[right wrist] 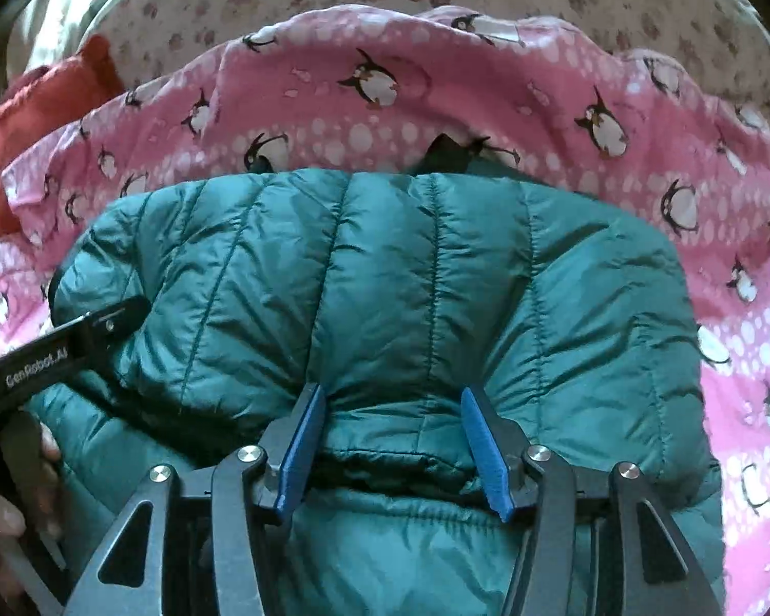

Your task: Fold large clothes

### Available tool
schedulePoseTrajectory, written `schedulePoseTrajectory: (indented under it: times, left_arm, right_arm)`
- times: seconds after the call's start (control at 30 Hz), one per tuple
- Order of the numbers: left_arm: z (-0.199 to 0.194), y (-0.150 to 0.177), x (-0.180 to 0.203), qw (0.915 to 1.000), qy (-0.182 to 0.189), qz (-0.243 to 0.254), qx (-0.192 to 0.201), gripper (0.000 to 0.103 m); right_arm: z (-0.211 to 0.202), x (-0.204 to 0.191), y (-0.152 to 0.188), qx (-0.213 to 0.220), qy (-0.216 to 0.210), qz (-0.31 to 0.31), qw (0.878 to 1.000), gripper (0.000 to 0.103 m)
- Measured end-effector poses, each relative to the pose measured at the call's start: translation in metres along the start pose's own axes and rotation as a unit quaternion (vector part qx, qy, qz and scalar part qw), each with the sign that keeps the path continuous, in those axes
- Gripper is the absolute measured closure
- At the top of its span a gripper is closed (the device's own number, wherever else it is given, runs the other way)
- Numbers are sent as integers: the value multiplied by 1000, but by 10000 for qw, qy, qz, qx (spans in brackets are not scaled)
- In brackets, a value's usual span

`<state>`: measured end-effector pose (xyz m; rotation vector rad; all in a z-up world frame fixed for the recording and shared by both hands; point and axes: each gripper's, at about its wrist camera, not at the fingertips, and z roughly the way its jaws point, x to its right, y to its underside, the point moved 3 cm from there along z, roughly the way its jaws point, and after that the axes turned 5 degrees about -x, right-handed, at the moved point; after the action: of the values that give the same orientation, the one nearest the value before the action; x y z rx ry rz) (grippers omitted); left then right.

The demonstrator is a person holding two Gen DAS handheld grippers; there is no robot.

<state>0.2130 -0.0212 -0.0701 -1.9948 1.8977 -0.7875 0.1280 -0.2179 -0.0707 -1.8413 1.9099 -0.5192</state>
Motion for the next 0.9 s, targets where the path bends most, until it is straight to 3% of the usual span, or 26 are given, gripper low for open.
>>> schedulePoseTrajectory:
  times: [0.1,0.23,0.33,0.4,0.57,0.8,0.9]
  left_arm:
    - [0,0,0,10000,-8,5,8,1]
    - [1,2,1,9999,-110,66,-16,1]
    - [3,2,4,9996,-248,158,-36,1]
    - [5,2,7,9991,-348,226,-39,1]
    - [-1,4,9,9981,-515,304,-125,1]
    - [-39,32,-3,9993,-332,61,-182,1]
    - [-51,43,-8,9991,-345,49,-261,1]
  right_arm:
    - [-23,21,-5,181,-509,327,9980,50]
    - [-41,65,-17,590,-141,810,9949,50]
    - [-18,103,-18,78,226,1027,9944,50]
    - [0,114,-10,-180,247,1005,9945,50]
    - [-3,112,-2,-82,318,1019,9943,48]
    - [-62,106,24,285,148,901,9954,48]
    - [-74,104,37,247,94,849,9960,48]
